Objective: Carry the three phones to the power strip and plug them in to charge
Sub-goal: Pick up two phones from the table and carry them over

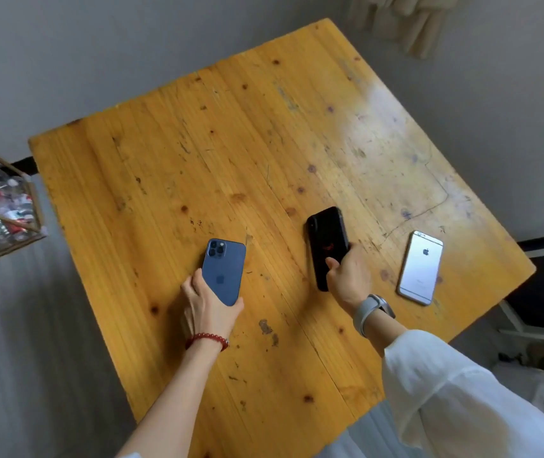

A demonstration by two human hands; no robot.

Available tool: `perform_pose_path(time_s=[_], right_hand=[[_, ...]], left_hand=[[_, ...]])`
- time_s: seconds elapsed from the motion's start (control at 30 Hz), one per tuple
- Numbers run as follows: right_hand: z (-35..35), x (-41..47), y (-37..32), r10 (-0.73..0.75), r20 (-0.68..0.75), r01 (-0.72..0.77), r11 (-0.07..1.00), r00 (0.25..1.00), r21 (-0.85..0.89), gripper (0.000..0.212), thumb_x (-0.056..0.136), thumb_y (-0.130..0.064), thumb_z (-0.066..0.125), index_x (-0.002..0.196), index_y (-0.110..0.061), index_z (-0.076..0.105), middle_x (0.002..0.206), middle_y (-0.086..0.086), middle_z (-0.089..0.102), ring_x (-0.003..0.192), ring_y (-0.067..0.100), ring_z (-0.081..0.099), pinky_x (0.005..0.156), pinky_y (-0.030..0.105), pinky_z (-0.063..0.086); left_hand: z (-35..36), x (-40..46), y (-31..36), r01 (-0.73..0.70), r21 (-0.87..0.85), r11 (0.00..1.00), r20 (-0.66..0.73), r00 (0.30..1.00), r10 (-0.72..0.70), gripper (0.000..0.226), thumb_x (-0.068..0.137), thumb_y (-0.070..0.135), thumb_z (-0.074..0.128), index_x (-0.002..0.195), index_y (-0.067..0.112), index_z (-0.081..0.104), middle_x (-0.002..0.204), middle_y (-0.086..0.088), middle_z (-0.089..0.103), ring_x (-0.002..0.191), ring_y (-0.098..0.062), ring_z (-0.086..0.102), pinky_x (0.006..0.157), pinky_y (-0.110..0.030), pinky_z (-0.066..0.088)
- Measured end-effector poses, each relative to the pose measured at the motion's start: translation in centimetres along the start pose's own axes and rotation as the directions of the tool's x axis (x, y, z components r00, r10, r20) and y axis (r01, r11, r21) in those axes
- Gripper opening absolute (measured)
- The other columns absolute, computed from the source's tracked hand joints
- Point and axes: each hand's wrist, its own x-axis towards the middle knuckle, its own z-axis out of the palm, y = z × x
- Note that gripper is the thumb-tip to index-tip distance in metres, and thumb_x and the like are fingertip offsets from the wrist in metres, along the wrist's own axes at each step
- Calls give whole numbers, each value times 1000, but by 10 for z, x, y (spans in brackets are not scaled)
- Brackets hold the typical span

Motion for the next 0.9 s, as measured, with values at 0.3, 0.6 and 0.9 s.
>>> perform_pose_path(time_s=[0.3, 0.6, 0.9], right_hand=[[-52, -91, 85, 66, 25, -70, 962, 998, 263, 20, 91, -18, 48, 109, -15, 40, 104, 8, 60, 98, 32, 57, 74, 38, 44], [-131, -184, 213, 303, -219, -152, 840, 927, 521, 18, 89, -12, 49, 106, -11, 43, 94, 2, 55, 98, 32, 56, 87, 45, 45], [-188, -341, 399, 597, -387, -222, 701, 703, 678, 23, 87, -17, 51, 107, -22, 42, 100, -1, 63, 97, 30, 58, 69, 29, 33]], left_hand=[[17, -70, 63, -126, -360, 924, 333, 908, 253, 89, 54, 29, 83, 127, 20, 31, 104, 9, 44, 91, -15, 47, 72, -26, 43], [79, -203, 137, -434, -417, 799, 545, 584, 602, 13, 85, 21, 58, 96, 19, 51, 94, -3, 62, 86, -23, 61, 71, -33, 50], [160, -435, 164, -700, -415, 581, 579, 290, 762, 12, 85, 17, 56, 94, 10, 53, 90, -1, 58, 81, -21, 56, 67, -28, 44]])
